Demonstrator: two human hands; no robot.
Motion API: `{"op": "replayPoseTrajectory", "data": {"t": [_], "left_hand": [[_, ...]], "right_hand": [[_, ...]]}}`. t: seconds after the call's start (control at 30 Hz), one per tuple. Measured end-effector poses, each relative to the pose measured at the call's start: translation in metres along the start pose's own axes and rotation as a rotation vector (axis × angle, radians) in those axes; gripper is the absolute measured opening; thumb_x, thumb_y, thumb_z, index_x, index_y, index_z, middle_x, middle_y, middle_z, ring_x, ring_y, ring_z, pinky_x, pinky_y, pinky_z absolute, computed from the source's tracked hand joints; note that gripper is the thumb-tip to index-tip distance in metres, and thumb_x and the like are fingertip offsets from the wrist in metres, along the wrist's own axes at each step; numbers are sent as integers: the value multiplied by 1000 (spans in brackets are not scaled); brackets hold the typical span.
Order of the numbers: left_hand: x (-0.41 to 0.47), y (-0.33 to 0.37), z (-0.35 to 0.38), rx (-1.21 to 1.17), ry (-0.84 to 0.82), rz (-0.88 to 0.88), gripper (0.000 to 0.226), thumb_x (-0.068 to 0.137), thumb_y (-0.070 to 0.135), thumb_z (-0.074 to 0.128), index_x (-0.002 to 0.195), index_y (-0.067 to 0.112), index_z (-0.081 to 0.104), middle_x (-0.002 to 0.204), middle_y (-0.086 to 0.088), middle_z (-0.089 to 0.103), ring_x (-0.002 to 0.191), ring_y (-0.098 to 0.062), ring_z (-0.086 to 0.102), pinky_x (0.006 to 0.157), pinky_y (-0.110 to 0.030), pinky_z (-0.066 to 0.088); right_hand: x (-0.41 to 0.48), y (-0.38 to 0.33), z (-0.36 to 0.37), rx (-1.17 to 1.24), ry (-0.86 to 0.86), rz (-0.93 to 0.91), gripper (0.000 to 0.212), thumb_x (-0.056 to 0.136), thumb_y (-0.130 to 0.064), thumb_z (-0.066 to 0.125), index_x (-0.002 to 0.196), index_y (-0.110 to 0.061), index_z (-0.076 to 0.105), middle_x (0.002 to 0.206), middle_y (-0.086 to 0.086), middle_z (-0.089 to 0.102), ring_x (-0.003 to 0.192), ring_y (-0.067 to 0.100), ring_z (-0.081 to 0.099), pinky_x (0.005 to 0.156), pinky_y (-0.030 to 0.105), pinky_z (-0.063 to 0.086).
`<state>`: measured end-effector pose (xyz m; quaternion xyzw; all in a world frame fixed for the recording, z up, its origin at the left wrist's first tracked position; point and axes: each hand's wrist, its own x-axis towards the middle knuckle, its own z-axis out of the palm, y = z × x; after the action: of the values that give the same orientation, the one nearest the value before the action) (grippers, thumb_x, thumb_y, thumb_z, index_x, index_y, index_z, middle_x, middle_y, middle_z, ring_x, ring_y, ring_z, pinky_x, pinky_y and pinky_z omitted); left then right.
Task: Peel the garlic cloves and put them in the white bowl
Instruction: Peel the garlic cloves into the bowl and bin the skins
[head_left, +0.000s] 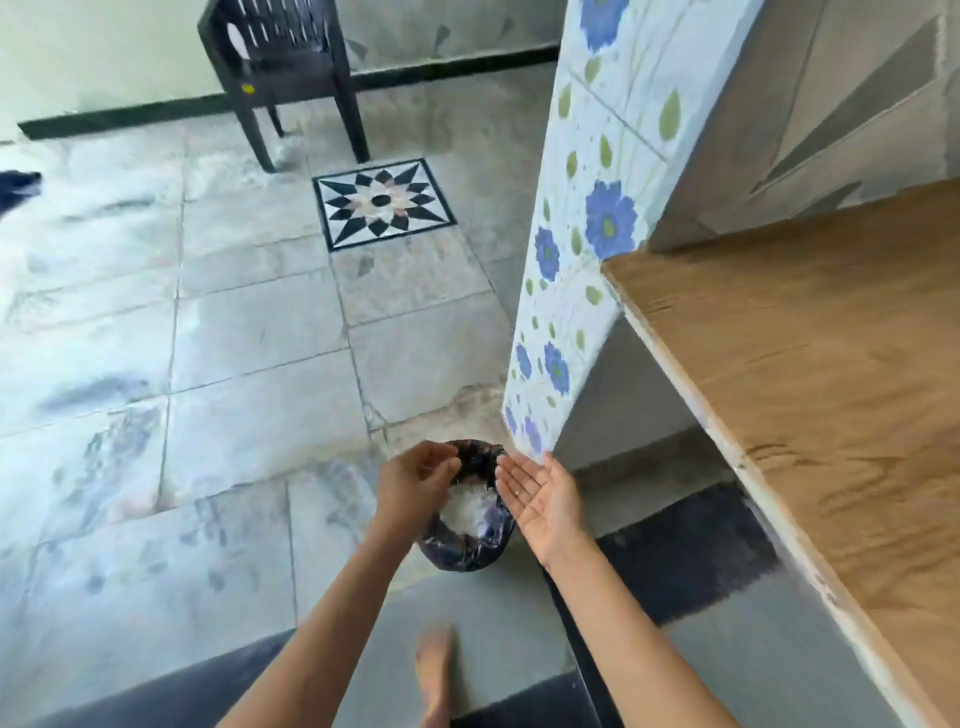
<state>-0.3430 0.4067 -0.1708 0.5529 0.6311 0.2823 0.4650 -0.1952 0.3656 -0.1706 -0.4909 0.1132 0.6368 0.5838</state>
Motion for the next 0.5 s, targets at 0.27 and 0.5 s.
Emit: {"op": "replayPoseTrajectory", "data": {"t": [0.27, 0.5], "left_hand": [[148, -180, 81, 110, -114, -21, 14, 89, 9, 62, 98, 15, 71, 82, 10, 65, 77, -1, 60, 67, -6, 42], [179, -302, 174, -20, -531, 266, 47, 94, 20, 37, 141, 14, 43, 148, 2, 38, 139, -3, 28, 116, -19, 16]], "right_hand": [[242, 78, -22, -102, 153, 98, 49, 101, -35, 35, 126, 5, 51, 110, 17, 62, 99, 25, 59, 92, 33, 47], [375, 129, -85, -143, 202, 222, 63, 100, -47, 25, 136, 2, 44, 124, 17, 56, 119, 28, 51, 106, 38, 35]]}}
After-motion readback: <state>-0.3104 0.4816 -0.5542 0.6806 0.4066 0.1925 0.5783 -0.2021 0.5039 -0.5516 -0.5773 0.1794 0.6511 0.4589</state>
